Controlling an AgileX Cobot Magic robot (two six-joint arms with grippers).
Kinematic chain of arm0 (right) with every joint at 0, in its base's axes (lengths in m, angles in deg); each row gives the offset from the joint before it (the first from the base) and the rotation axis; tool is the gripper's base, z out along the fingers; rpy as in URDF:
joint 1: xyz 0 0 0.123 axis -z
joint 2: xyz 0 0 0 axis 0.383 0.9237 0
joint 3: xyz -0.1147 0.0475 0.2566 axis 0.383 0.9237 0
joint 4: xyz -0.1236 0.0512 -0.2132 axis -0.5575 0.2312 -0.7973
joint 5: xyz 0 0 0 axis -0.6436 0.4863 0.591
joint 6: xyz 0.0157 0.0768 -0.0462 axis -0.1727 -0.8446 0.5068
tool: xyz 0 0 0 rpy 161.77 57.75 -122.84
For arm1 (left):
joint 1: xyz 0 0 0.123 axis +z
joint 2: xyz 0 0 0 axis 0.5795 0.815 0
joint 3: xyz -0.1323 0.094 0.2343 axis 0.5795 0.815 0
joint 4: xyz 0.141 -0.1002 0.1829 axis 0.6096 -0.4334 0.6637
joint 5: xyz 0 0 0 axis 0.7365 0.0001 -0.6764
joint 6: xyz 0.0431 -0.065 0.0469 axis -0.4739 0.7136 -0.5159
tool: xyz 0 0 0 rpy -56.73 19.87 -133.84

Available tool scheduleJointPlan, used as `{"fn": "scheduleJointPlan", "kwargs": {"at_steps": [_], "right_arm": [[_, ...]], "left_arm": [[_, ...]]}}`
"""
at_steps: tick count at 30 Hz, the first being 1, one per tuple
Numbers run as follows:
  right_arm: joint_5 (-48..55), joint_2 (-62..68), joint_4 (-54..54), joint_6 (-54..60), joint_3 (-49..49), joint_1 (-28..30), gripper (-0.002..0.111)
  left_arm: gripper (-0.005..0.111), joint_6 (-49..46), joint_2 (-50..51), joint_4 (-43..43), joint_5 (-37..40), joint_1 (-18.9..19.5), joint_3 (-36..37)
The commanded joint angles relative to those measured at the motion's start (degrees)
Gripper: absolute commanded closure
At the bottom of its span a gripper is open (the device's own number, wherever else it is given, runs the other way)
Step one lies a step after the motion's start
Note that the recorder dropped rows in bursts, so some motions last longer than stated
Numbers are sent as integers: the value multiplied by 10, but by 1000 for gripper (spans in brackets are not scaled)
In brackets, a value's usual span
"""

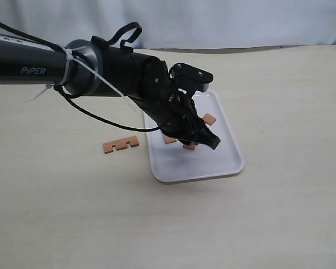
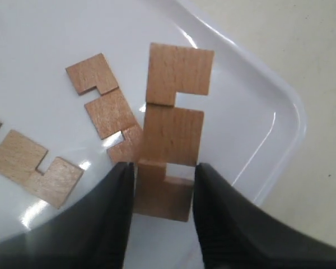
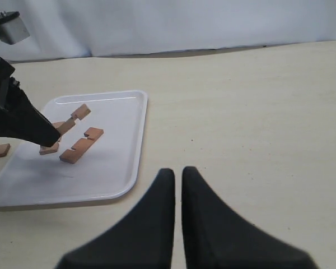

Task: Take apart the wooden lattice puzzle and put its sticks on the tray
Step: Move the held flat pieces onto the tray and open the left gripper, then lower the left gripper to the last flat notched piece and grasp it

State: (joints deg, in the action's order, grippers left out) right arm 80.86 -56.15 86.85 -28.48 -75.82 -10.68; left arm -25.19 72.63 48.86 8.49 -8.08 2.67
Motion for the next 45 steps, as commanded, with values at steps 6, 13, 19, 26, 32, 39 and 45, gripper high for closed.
{"fn": "scheduleJointPlan", "kwargs": {"at_steps": [6, 13, 19, 26, 32, 39, 45], "right_arm": [[-2, -2, 0, 1, 1, 3, 104], [-1, -2, 0, 1, 1, 3, 104], [-1, -2, 0, 1, 1, 3, 104], [-2, -2, 0, 1, 1, 3, 104], [-2, -2, 0, 1, 1, 3, 104], [-2, -2, 0, 1, 1, 3, 104], [-2, -2, 0, 1, 1, 3, 104]], "left_arm": [[40, 7, -25, 38, 28, -2, -7], [41, 7, -117, 151, 149, 21, -7], [41, -65, -148, 152, 256, 131, 26], [41, -194, -125, 147, 104, 142, 136], [41, -194, -63, 134, 92, 142, 133], [41, -190, -55, 107, 42, 142, 133], [41, -192, -55, 106, 19, 142, 133]]}}
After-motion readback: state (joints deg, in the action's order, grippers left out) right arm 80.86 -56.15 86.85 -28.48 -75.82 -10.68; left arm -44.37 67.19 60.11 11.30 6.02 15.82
